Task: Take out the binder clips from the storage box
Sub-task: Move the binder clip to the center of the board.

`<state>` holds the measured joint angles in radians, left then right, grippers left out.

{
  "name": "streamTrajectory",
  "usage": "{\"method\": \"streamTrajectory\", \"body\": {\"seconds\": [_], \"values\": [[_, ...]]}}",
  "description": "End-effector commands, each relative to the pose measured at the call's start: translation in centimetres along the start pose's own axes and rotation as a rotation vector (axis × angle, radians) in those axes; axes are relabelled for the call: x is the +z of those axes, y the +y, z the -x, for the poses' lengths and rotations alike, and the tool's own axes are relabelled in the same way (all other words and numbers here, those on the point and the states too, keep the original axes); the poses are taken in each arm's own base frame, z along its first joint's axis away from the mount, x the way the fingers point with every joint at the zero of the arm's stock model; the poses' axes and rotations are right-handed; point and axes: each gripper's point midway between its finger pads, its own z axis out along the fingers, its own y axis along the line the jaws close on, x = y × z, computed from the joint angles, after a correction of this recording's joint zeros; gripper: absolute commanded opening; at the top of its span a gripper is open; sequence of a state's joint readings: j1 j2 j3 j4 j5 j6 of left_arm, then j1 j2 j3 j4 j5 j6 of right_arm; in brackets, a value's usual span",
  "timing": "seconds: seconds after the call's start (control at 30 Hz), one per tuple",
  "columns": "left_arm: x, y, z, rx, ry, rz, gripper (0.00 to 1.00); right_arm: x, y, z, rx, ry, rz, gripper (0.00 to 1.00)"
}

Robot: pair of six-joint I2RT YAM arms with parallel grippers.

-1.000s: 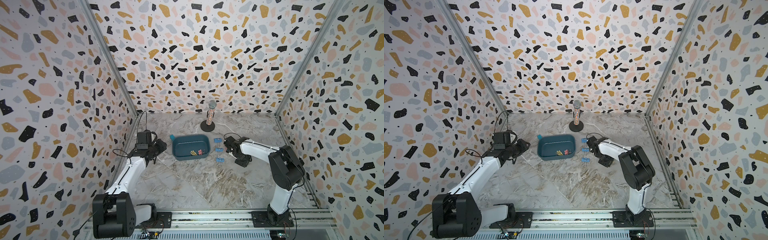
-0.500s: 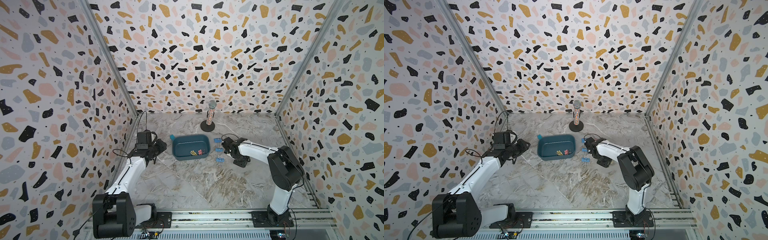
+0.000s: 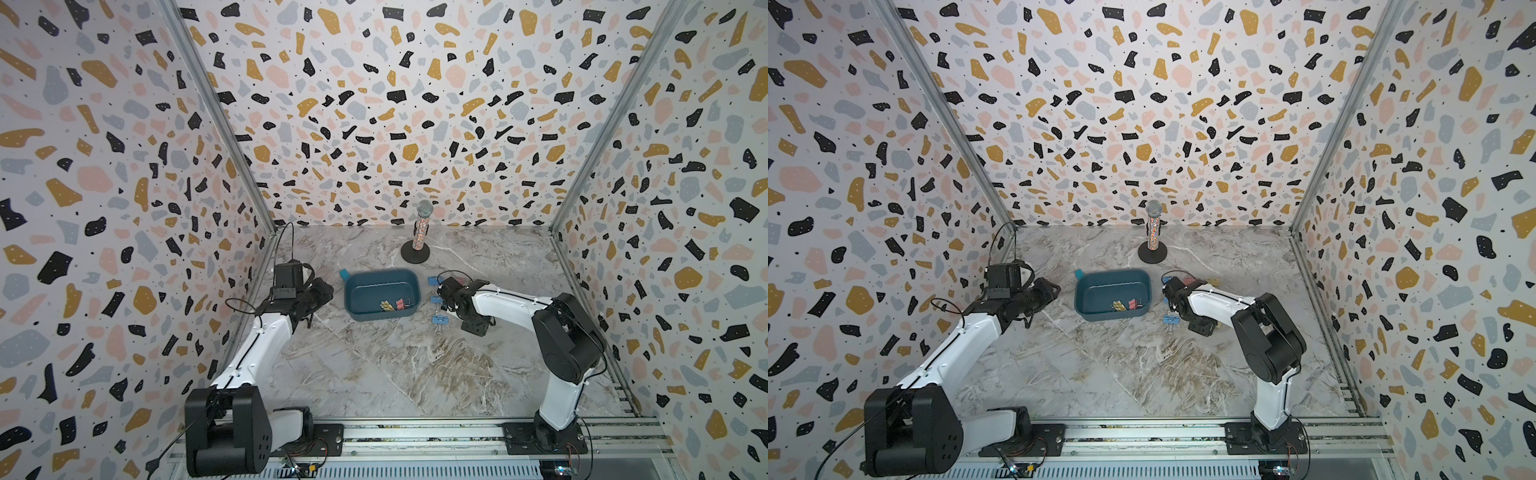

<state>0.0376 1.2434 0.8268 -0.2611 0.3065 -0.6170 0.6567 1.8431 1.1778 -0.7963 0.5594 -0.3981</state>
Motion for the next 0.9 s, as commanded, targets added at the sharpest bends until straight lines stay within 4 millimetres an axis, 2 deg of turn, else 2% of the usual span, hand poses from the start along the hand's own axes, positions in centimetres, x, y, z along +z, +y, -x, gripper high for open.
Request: {"method": "streamTrajectory", "body": {"seconds": [0.0,0.07,0.4,0.87], "values": [[-0.5,-0.6,0.3,0.026,-0.022,-0.024,0.31,0.2,1.4,0.3,-0.048,-0.043,0.041,0.04],[-0.5,-0.7,0.4,0.026,-0.024,-0.025,0.31,0.0,1.4,0.2,-0.059,-0.059,0.03,0.0],[-0.5,-0.7,0.3,0.025,-0.02,-0.028,0.31,-1.4,1.5,1.0,-0.122,-0.247,-0.004,0.02],[-0.6,-0.9,0.3,0.026,-0.021,-0.035,0.31,0.0,0.9,0.6,-0.157,-0.236,-0.065,0.01]]}}
